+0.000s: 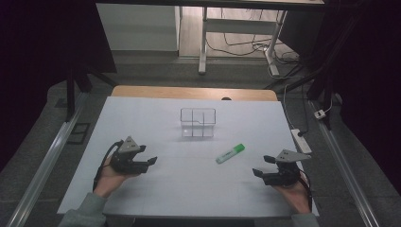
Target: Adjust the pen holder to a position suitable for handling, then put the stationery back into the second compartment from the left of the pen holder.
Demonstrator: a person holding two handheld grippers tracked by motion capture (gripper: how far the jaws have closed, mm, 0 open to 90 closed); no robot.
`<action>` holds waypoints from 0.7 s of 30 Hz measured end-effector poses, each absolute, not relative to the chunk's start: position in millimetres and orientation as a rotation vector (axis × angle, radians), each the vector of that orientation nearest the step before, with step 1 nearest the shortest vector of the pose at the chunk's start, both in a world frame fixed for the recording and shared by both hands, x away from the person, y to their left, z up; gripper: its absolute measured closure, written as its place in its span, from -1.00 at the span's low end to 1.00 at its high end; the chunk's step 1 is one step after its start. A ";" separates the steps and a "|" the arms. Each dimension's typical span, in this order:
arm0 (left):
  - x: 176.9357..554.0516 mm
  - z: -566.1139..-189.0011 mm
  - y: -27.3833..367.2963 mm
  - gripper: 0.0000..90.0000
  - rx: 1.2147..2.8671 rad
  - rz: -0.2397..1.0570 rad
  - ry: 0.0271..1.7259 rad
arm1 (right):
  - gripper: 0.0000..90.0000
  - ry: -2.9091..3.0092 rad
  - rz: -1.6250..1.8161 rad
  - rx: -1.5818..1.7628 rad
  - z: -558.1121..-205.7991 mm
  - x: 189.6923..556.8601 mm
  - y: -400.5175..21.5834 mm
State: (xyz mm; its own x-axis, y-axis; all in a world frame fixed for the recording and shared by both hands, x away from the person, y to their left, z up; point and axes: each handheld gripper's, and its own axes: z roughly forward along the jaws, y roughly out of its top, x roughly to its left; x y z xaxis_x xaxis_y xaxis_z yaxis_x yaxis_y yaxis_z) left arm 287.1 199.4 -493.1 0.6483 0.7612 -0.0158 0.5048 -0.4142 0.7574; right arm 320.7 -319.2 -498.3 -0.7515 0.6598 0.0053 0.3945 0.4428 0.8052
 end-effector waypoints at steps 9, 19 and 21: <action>281.7 -499.0 204.7 -0.30 2.101 0.429 0.981 | -0.41 2.394 1.216 0.902 -496.5 322.1 -319.0; 281.4 -499.2 212.0 -0.32 2.070 0.434 1.008 | -0.38 2.384 1.206 0.918 -493.8 324.9 -319.1; 281.2 -499.7 210.4 -0.32 2.075 0.430 1.002 | -0.37 2.387 1.209 0.921 -493.3 326.3 -317.5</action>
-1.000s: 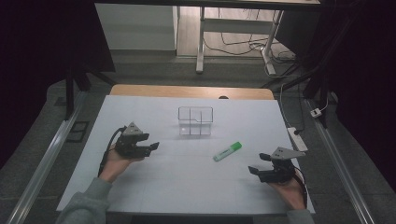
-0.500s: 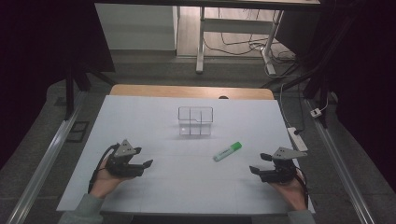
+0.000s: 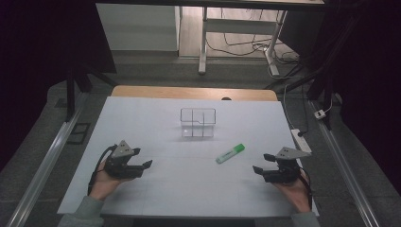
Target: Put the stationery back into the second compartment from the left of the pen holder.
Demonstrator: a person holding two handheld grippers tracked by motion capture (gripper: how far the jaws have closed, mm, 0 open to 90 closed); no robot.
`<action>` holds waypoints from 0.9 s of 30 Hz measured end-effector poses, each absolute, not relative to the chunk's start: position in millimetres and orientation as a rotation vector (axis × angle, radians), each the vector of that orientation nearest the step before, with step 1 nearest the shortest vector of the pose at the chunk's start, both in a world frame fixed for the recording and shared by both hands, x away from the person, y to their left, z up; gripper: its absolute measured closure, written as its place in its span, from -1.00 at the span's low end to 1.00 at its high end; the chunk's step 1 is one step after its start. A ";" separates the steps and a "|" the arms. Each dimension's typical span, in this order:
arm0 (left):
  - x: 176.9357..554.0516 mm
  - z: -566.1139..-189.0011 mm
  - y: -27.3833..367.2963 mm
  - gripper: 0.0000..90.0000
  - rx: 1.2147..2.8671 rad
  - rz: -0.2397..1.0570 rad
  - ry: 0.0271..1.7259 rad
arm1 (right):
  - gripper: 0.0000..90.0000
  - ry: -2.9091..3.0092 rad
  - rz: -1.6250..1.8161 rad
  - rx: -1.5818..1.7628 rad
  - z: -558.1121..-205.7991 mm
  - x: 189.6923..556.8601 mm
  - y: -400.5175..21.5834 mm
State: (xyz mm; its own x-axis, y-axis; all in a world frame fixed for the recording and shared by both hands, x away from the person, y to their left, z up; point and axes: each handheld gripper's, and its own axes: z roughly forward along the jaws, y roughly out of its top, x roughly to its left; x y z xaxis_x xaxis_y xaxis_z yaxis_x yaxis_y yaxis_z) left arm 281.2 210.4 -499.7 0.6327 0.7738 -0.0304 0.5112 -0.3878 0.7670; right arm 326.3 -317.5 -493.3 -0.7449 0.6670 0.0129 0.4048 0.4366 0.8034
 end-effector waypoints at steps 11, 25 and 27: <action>281.8 -504.8 210.5 -0.33 2.096 0.413 0.994 | -0.35 2.403 1.159 0.957 -488.5 336.6 -307.3; 276.8 -508.8 211.2 -0.33 2.100 0.402 0.989 | -0.17 2.419 1.017 1.064 -481.7 365.9 -289.1; 276.8 -509.7 210.1 -0.33 2.103 0.397 0.984 | -0.06 2.414 0.983 1.079 -481.9 369.4 -288.6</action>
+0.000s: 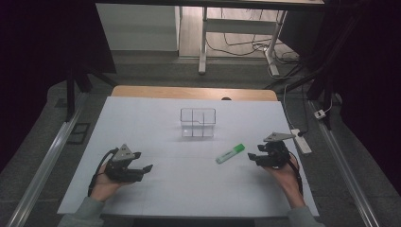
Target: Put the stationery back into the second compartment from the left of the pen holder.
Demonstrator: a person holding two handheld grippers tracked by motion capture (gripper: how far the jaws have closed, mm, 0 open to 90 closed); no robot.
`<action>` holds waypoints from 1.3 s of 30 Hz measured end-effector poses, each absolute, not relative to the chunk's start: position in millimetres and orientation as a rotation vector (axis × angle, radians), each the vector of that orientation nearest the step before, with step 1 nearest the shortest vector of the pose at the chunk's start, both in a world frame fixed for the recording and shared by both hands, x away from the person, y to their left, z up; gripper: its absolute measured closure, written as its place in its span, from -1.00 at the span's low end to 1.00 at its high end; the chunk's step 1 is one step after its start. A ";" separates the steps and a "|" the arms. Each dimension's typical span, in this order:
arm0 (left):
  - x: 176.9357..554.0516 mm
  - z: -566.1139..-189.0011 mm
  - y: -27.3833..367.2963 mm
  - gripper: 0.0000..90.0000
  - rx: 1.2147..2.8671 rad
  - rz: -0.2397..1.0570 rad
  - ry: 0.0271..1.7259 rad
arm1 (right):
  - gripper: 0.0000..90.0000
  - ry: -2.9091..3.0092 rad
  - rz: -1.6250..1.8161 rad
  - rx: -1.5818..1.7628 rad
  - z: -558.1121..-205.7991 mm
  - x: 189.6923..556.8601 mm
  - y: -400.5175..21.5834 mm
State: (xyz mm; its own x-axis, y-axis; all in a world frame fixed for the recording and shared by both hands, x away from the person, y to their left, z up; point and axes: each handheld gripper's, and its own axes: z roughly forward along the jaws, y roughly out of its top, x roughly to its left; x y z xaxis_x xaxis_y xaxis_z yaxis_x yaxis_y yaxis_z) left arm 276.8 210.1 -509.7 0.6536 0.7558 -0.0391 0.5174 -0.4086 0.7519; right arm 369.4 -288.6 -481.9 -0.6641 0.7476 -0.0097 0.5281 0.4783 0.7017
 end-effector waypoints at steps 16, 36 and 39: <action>276.3 -512.8 207.0 -0.33 2.124 0.401 0.980 | 0.98 2.489 0.808 1.128 -485.9 424.2 -260.1; 276.9 -515.3 205.4 -0.37 2.147 0.380 0.974 | 0.98 2.569 0.795 1.112 -503.1 435.9 -246.8; 277.2 -515.8 205.0 -0.38 2.151 0.374 0.975 | 0.98 2.592 0.813 1.100 -503.8 433.3 -241.2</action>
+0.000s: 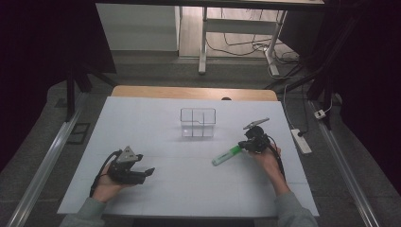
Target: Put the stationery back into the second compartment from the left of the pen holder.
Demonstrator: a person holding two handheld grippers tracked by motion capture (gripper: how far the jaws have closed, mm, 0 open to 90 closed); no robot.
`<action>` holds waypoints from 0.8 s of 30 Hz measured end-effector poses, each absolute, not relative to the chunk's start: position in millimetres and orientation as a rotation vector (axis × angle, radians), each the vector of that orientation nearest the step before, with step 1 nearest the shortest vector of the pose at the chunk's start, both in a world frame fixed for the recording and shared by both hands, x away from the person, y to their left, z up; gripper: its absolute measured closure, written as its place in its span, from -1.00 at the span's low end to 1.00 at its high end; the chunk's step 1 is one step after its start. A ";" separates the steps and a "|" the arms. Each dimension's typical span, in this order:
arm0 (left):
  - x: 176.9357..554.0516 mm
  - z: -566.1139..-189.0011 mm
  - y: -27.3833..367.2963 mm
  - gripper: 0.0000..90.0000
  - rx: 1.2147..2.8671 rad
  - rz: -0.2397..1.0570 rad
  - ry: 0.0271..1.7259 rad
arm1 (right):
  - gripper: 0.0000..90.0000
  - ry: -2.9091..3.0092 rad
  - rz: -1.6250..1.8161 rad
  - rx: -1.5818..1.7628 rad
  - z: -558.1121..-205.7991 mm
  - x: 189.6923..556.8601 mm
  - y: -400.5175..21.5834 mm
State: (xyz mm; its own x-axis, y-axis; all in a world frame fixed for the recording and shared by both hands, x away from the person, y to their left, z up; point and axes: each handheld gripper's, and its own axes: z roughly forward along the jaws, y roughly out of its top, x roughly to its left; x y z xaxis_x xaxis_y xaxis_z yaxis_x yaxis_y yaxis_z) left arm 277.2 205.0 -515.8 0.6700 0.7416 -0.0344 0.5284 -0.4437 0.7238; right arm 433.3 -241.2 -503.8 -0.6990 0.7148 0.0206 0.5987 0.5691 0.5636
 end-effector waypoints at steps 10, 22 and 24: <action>277.2 -516.2 204.5 -0.38 2.160 0.369 0.970 | 0.98 2.644 0.827 1.038 -507.0 424.4 -222.4; 277.1 -516.5 203.3 -0.38 2.167 0.368 0.965 | 0.98 2.709 0.851 0.963 -508.7 410.8 -197.9; 277.0 -516.5 203.0 -0.38 2.168 0.368 0.963 | 0.98 2.724 0.856 0.946 -508.9 408.0 -193.3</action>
State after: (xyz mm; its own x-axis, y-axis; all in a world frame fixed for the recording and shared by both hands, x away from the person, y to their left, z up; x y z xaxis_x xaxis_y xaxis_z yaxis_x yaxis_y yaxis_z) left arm 277.0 203.0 -516.5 0.6793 0.7332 -0.0304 0.5264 -0.4580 0.7163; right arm 408.0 -193.3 -508.9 -0.7940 0.6052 0.0573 0.5291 0.6416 0.5553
